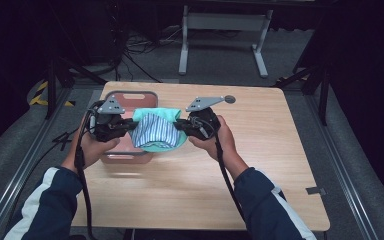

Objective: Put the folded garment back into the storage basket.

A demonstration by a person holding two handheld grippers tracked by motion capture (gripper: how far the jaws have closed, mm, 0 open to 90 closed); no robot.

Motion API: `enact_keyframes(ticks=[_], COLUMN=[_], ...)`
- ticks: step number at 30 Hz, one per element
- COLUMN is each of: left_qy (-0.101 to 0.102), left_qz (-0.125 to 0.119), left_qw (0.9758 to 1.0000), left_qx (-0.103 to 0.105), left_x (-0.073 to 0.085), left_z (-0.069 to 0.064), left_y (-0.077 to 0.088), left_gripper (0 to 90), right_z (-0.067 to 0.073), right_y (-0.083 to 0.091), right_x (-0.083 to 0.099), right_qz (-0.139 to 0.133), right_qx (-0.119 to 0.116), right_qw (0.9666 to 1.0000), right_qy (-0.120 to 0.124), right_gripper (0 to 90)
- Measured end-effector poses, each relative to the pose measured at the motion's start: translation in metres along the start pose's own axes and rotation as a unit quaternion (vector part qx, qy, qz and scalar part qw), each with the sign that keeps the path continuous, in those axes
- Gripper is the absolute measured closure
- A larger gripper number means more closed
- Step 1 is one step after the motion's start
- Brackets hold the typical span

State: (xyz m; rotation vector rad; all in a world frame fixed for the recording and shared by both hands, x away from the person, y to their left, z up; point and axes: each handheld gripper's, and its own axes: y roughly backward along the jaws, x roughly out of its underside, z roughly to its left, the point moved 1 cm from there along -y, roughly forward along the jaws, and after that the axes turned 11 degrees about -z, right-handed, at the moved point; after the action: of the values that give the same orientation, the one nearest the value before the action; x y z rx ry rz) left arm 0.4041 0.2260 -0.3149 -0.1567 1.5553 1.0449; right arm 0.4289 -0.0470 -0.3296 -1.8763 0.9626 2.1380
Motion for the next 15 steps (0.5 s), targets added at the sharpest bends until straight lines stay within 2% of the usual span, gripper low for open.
enact_keyframes(ticks=[15], left_qy=[0.017], left_qz=[-0.002], left_qw=[0.9993], left_qx=[-0.034], left_x=[0.012], left_z=[0.027], left_y=[0.024], left_gripper=[83.6], right_z=[0.014], right_y=[-0.04], right_x=[-0.017], right_qz=[-0.002], right_qx=[-0.021], right_qw=[0.9998], right_qy=[0.002], right_gripper=[85.0])
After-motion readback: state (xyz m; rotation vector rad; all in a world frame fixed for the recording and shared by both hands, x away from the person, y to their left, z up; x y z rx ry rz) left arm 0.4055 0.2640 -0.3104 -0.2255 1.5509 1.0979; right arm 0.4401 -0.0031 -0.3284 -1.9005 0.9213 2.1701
